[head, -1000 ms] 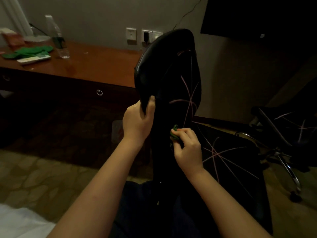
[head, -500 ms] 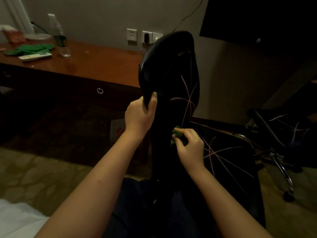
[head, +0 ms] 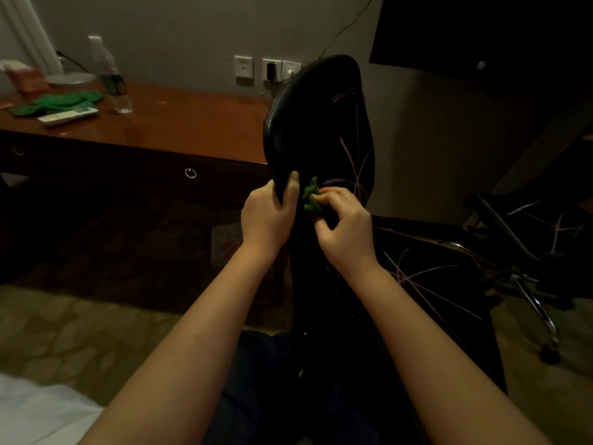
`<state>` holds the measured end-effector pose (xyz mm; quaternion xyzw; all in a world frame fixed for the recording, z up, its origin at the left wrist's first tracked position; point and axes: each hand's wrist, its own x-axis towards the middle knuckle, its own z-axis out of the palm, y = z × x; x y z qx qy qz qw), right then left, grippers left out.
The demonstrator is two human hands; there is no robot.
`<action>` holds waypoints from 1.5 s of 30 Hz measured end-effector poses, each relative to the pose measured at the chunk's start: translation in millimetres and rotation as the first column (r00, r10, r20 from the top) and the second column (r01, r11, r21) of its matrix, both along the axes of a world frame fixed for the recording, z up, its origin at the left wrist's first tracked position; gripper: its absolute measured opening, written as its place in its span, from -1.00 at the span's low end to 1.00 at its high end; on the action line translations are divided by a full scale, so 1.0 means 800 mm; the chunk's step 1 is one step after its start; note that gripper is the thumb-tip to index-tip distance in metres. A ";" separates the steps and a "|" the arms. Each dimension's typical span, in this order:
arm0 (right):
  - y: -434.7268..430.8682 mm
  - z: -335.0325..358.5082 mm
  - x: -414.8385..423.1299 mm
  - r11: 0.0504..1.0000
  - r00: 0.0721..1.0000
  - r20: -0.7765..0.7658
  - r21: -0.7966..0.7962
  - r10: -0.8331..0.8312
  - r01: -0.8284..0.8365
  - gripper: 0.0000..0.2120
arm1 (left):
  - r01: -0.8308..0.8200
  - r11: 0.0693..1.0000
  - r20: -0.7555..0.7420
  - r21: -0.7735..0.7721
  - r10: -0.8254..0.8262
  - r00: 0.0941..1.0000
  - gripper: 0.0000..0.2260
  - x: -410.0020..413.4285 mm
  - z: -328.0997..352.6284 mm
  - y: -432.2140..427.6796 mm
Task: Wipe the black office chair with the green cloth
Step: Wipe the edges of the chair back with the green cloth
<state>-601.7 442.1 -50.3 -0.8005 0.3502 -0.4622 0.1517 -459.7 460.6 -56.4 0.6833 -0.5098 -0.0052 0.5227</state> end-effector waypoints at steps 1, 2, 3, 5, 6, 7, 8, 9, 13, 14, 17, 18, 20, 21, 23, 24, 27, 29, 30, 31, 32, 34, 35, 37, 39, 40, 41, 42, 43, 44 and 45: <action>0.001 -0.005 -0.002 1.000 1.000 -0.015 0.013 -0.008 0.008 -0.73 | 0.006 1.000 0.001 0.004 -0.006 1.000 -0.57 0.000 0.000 0.000; 0.001 -0.010 -0.004 1.000 1.000 -0.027 0.027 -0.015 0.015 -0.73 | 0.017 1.000 -0.002 0.008 -0.017 1.000 -0.57 0.001 0.000 0.000; 0.002 -0.014 -0.006 0.999 0.999 -0.033 0.036 -0.022 0.023 -0.72 | 0.027 1.000 -0.004 0.011 -0.027 1.000 -0.57 0.002 -0.001 0.000; 0.002 -0.021 -0.009 0.998 0.999 -0.028 0.046 -0.035 0.037 -0.70 | 0.035 0.999 -0.001 0.009 -0.035 0.999 -0.57 0.004 -0.001 -0.001; 0.003 -0.024 -0.010 0.998 0.999 -0.020 0.053 -0.041 0.042 -0.69 | 0.035 0.999 0.003 0.005 -0.035 0.999 -0.57 0.005 -0.001 -0.001; 0.004 -0.028 -0.012 0.997 0.999 -0.011 0.064 -0.046 0.047 -0.69 | 0.035 0.999 0.007 0.001 -0.035 0.999 -0.58 0.006 -0.002 -0.001; 0.006 -0.033 -0.013 0.996 0.999 -0.004 0.078 -0.053 0.053 -0.68 | 0.038 0.999 0.010 -0.002 -0.038 0.999 -0.58 0.007 -0.002 0.000; 0.008 -0.039 -0.014 0.994 0.998 -0.002 0.093 -0.062 0.062 -0.68 | 0.044 0.999 0.011 -0.003 -0.044 0.999 -0.58 0.008 -0.003 0.000; 0.015 -0.070 -0.030 0.979 0.994 -0.048 0.175 -0.102 0.109 -0.70 | 0.045 0.999 -0.003 0.006 -0.045 0.999 -0.57 0.007 -0.003 0.001; 0.017 -0.078 -0.035 0.974 0.992 -0.065 0.194 -0.110 0.120 -0.70 | 0.039 0.999 -0.004 0.011 -0.039 0.999 -0.56 0.006 -0.003 0.001; 0.024 -0.096 -0.048 0.955 0.988 -0.106 0.263 -0.111 0.136 -0.70 | 0.042 0.999 -0.008 0.015 -0.042 0.999 -0.55 0.004 -0.003 0.001; 0.025 -0.099 -0.050 0.950 0.987 -0.113 0.280 -0.112 0.139 -0.70 | 0.040 0.999 -0.004 0.018 -0.040 0.999 -0.55 0.003 -0.003 0.001; 0.023 -0.099 -0.052 0.947 0.987 -0.117 0.289 -0.111 0.141 -0.71 | 0.041 0.998 0.021 0.042 -0.042 0.999 -0.55 0.005 -0.001 0.002; 0.020 -0.097 -0.053 0.945 0.987 -0.126 0.296 -0.103 0.137 -0.71 | 0.045 0.997 0.037 0.061 -0.048 0.998 -0.54 0.006 0.002 0.002; 0.013 -0.091 -0.056 0.938 0.985 -0.157 0.327 -0.069 0.118 -0.72 | 0.049 0.994 0.079 0.102 -0.057 0.995 -0.53 0.011 0.006 0.004; 0.010 -0.087 -0.059 0.934 0.984 -0.172 0.342 -0.049 0.107 -0.74 | 0.042 0.992 0.109 0.120 -0.055 0.993 -0.52 0.013 0.009 0.005; 0.001 -0.068 -0.065 0.912 0.991 -0.129 0.402 -0.028 0.078 -0.82 | 0.031 0.987 0.157 0.157 -0.056 0.986 -0.54 0.016 0.014 0.008; -0.001 -0.048 -0.060 0.907 0.999 -0.002 0.420 -0.043 0.039 -0.85 | 0.063 0.985 0.132 0.162 -0.085 0.988 -0.55 0.017 0.013 0.008; -0.002 -0.035 -0.054 0.920 0.998 0.047 0.391 -0.048 0.026 -0.84 | 0.077 0.985 0.116 0.156 -0.096 0.989 -0.54 0.016 0.012 0.008; -0.002 -0.021 -0.048 0.941 0.996 0.076 0.339 -0.043 0.015 -0.81 | 0.086 0.986 0.103 0.144 -0.102 0.990 -0.54 0.015 0.010 0.008; -0.003 -0.006 -0.040 0.961 0.995 0.096 0.276 -0.024 -0.003 -0.76 | 0.094 0.987 0.089 0.130 -0.106 0.990 -0.54 0.014 0.008 0.009; -0.003 0.024 -0.023 0.988 0.991 0.132 0.147 0.023 -0.043 -0.68 | 0.108 0.987 0.058 0.123 -0.116 0.992 -0.54 0.012 0.005 0.009; -0.004 0.036 -0.014 0.995 0.987 0.153 0.086 0.039 -0.052 -0.66 | 0.116 0.985 0.041 0.129 -0.123 0.992 -0.52 0.012 0.004 0.009; -0.007 0.051 0.001 0.998 0.982 0.177 -0.005 0.057 -0.057 -0.68 | 0.132 0.982 0.021 0.134 -0.136 0.990 -0.46 0.013 0.003 0.007; -0.006 0.050 0.014 0.997 0.989 0.124 -0.022 0.077 -0.075 -0.68 | 0.130 0.984 0.017 0.120 -0.133 0.991 -0.43 0.014 0.002 0.006; -0.004 0.045 0.019 0.996 0.992 0.086 -0.005 0.088 -0.088 -0.66 | 0.125 0.986 0.012 0.109 -0.127 0.992 -0.42 0.014 0.001 0.006; -0.001 0.038 0.022 0.995 0.993 0.066 0.012 0.096 -0.097 -0.65 | 0.123 0.988 0.001 0.097 -0.123 0.992 -0.42 0.013 -0.001 0.005; 0.001 0.032 0.023 0.995 0.993 0.068 0.019 0.097 -0.099 -0.64 | 0.124 0.989 -0.014 0.084 -0.124 0.992 -0.42 0.012 -0.003 0.005; 0.002 0.027 0.023 0.996 0.993 0.083 0.011 0.088 -0.090 -0.65 | 0.128 0.989 -0.028 0.073 -0.126 0.992 -0.42 0.012 -0.005 0.005; 0.002 0.023 0.023 0.998 0.993 0.101 -0.009 0.069 -0.069 -0.66 | 0.132 0.989 -0.038 0.065 -0.130 0.991 -0.42 0.012 -0.007 0.005; 0.000 0.021 0.023 0.999 0.992 0.118 -0.031 0.044 -0.040 -0.68 | 0.138 0.988 -0.045 0.063 -0.135 0.990 -0.43 0.012 -0.008 0.005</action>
